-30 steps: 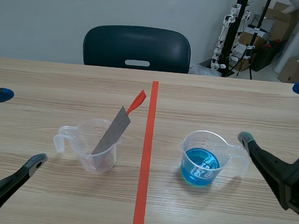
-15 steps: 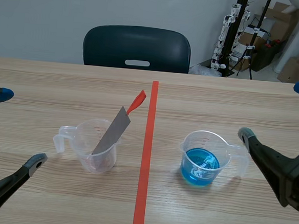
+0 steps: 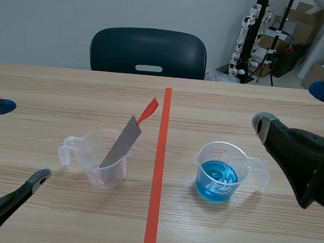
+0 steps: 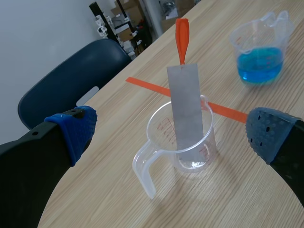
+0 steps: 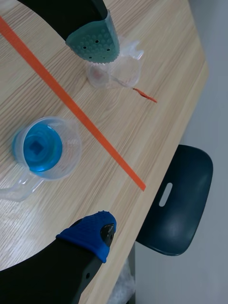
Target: Do the redox reaction experiment. lift the metal plate out of the left beaker
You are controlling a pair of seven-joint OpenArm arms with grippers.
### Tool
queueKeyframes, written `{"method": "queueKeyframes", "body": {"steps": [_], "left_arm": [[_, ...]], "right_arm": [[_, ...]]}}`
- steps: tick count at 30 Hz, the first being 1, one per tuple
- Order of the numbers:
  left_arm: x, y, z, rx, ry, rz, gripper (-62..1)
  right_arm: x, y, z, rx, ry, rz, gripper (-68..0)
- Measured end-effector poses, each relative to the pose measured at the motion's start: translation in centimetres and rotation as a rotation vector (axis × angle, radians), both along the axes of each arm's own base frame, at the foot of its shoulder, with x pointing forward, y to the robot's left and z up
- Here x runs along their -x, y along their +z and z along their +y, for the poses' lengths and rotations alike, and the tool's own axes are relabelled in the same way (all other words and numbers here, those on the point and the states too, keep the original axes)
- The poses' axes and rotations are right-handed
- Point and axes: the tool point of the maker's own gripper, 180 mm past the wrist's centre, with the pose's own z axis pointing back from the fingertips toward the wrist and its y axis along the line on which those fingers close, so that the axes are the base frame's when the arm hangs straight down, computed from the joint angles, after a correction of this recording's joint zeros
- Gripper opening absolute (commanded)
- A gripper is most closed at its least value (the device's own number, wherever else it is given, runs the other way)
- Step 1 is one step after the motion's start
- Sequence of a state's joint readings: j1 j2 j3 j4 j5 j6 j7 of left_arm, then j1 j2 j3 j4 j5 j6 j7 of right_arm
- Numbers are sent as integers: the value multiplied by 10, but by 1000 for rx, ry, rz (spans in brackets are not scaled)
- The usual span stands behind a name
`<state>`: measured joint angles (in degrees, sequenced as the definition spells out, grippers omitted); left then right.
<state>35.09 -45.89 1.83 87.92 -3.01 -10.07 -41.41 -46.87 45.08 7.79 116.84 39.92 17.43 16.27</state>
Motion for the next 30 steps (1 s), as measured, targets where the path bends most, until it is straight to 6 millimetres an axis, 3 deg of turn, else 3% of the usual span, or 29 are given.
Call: {"method": "queueKeyframes", "body": {"steps": [4, 12, 24, 30], "left_arm": [[4, -2, -1, 6, -6, 15, 14], [19, -7, 3, 77, -1, 59, 14], [45, -47, 45, 165, 144, 157, 14], [65, -53, 63, 267, 205, 142, 14]], "right_arm": [[-10, 4, 3, -54, -9, 20, 4], [-17, -25, 26, -147, -1, 114, 4], [-34, -48, 41, -328, -29, 200, 4], [-42, -67, 49, -381, -56, 247, 4]]}}
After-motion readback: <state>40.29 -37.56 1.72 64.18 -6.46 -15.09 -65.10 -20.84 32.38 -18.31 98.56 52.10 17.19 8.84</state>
